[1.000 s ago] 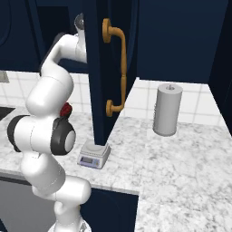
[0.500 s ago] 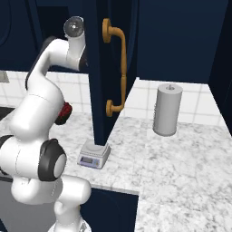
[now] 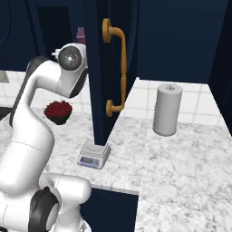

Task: Pick the cereal and place it on the digital scale for weighing, and close the cabinet.

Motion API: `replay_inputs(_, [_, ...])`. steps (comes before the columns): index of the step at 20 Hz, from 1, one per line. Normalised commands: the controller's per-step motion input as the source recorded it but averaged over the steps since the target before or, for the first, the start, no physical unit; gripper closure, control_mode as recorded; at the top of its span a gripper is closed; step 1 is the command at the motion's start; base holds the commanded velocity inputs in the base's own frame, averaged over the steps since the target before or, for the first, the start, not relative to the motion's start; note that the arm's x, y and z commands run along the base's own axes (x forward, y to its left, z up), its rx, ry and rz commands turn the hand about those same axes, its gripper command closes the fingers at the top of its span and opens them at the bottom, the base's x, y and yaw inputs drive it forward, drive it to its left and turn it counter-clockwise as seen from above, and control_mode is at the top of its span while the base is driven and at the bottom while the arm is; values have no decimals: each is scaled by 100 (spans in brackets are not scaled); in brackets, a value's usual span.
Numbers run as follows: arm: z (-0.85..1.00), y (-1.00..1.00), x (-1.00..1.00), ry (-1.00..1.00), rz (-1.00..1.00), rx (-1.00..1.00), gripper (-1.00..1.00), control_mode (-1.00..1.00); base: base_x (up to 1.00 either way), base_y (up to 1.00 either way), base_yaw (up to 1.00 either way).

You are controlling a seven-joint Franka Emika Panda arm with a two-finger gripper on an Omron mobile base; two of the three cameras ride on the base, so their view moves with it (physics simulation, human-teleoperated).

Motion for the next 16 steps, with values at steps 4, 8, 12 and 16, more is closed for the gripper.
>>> replay_inputs(4, [-4, -1, -100, 29, 15, -1, 100, -100, 0, 0, 0])
replay_inputs(8, [-78, 0, -100, 26, 25, -17, 100, -100, 0, 0, 0])
replay_inputs(12, [-100, 0, -91, 6, 26, -11, 100, -100, 0, 0, 0])
replay_inputs(16, [-100, 6, 19, -9, 9, 0, 100, -100, 0, 0, 0])
